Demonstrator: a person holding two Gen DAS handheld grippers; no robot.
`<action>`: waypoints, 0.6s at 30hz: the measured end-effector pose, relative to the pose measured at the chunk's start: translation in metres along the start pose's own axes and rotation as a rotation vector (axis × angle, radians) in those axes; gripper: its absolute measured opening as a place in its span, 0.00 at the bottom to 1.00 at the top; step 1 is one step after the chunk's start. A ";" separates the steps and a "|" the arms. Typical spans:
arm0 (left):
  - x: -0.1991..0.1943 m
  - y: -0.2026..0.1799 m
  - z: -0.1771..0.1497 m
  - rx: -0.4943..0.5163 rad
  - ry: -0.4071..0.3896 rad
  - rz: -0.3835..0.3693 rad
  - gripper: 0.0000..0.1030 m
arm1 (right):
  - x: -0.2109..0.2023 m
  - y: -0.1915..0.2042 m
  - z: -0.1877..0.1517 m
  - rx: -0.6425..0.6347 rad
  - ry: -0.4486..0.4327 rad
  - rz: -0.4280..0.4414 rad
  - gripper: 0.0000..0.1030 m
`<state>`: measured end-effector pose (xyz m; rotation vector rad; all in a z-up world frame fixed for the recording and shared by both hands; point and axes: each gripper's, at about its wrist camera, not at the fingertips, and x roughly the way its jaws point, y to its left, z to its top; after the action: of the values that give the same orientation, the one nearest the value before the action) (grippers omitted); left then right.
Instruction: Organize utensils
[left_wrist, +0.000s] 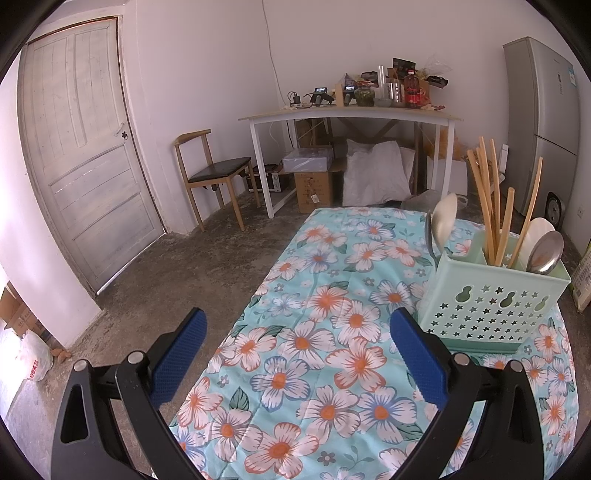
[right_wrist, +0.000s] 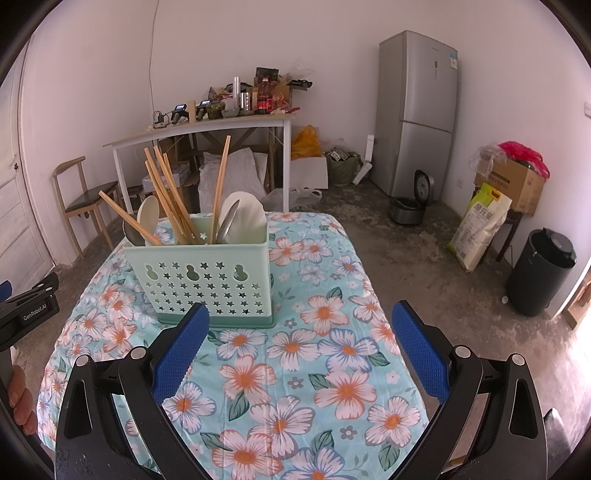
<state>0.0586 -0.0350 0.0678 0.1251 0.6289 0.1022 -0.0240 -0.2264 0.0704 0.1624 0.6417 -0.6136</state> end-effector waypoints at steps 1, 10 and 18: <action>0.001 0.001 0.000 -0.001 0.000 -0.001 0.94 | 0.000 0.000 0.000 0.000 0.000 -0.001 0.92; -0.001 -0.005 -0.004 0.004 0.014 -0.013 0.95 | 0.000 0.001 -0.002 0.012 0.013 0.020 0.92; 0.005 -0.006 -0.014 0.032 0.047 -0.025 0.94 | 0.005 0.007 -0.012 0.013 0.037 0.036 0.92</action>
<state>0.0552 -0.0394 0.0528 0.1464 0.6789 0.0708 -0.0224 -0.2192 0.0577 0.1969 0.6690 -0.5816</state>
